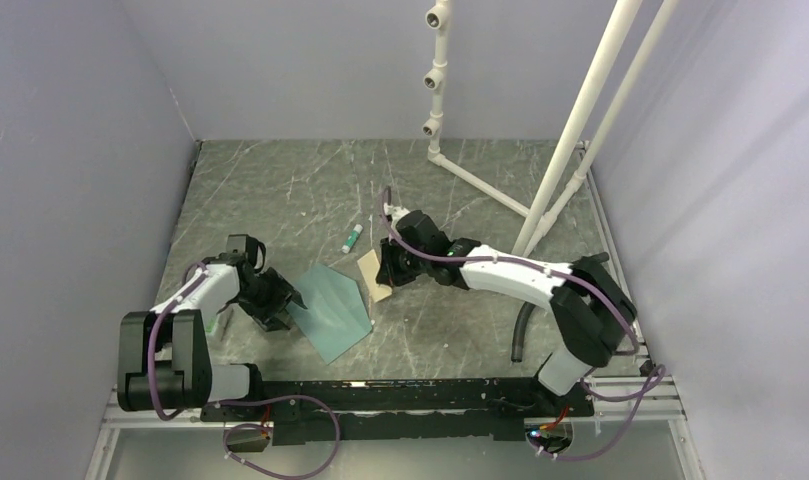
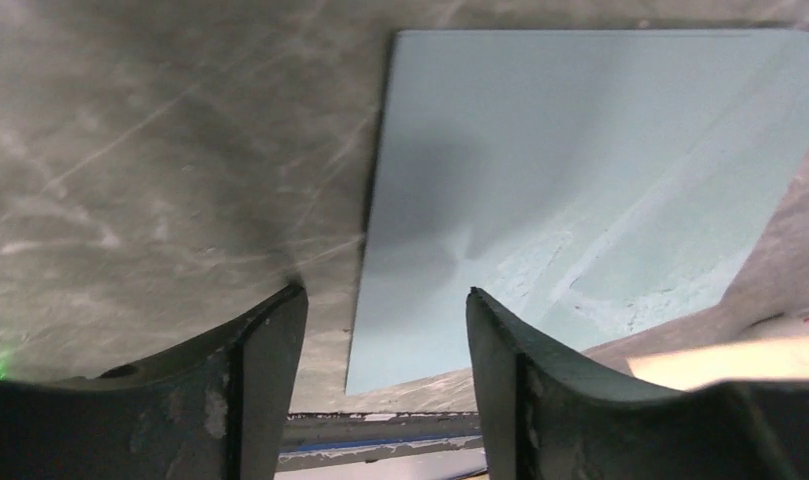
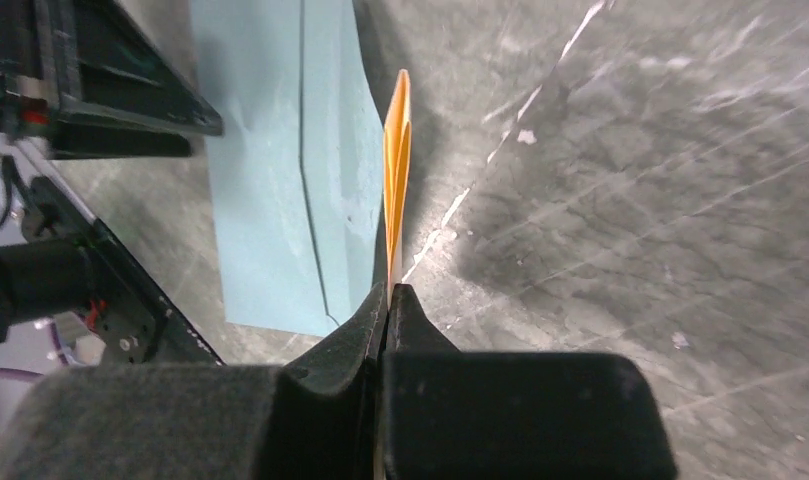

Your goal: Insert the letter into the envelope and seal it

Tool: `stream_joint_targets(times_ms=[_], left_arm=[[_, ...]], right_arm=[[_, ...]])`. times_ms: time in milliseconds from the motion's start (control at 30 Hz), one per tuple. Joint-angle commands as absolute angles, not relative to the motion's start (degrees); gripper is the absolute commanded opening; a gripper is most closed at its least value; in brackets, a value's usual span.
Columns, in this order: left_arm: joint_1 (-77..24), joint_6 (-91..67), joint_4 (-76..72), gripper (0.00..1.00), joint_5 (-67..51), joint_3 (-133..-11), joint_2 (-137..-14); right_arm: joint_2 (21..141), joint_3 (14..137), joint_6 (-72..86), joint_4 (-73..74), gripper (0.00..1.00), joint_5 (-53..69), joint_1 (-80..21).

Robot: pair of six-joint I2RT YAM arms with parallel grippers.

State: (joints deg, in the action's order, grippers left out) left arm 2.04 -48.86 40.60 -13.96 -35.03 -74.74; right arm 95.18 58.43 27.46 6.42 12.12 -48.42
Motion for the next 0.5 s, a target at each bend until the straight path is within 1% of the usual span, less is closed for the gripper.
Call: stream_joint_targets(times_ms=[0, 133, 267, 367, 467], left_arm=[[1.86, -44.13, 34.92, 0.61, -17.29, -37.58, -76.96], [1.81, -42.5, 34.93, 0.58, -16.86, -39.66, -78.97], [1.81, -41.95, 32.61, 0.61, -18.37, -39.29, -78.4], [1.77, -42.56, 27.99, 0.61, -22.94, -38.02, -77.73], [1.78, -42.65, 25.74, 0.62, -22.72, -37.11, -78.4]], right_arm=[[88.36, 62.0, 27.17, 9.1, 0.0, 6.5, -48.6], [90.11, 65.42, 26.04, 9.66, 0.0, 11.59, -48.6], [94.91, 67.45, 28.42, 7.28, 0.0, 15.97, -48.6], [98.73, 69.21, 30.82, 6.07, 0.0, 19.16, -48.68], [101.64, 69.88, 31.58, 4.55, 0.0, 20.65, -48.79]])
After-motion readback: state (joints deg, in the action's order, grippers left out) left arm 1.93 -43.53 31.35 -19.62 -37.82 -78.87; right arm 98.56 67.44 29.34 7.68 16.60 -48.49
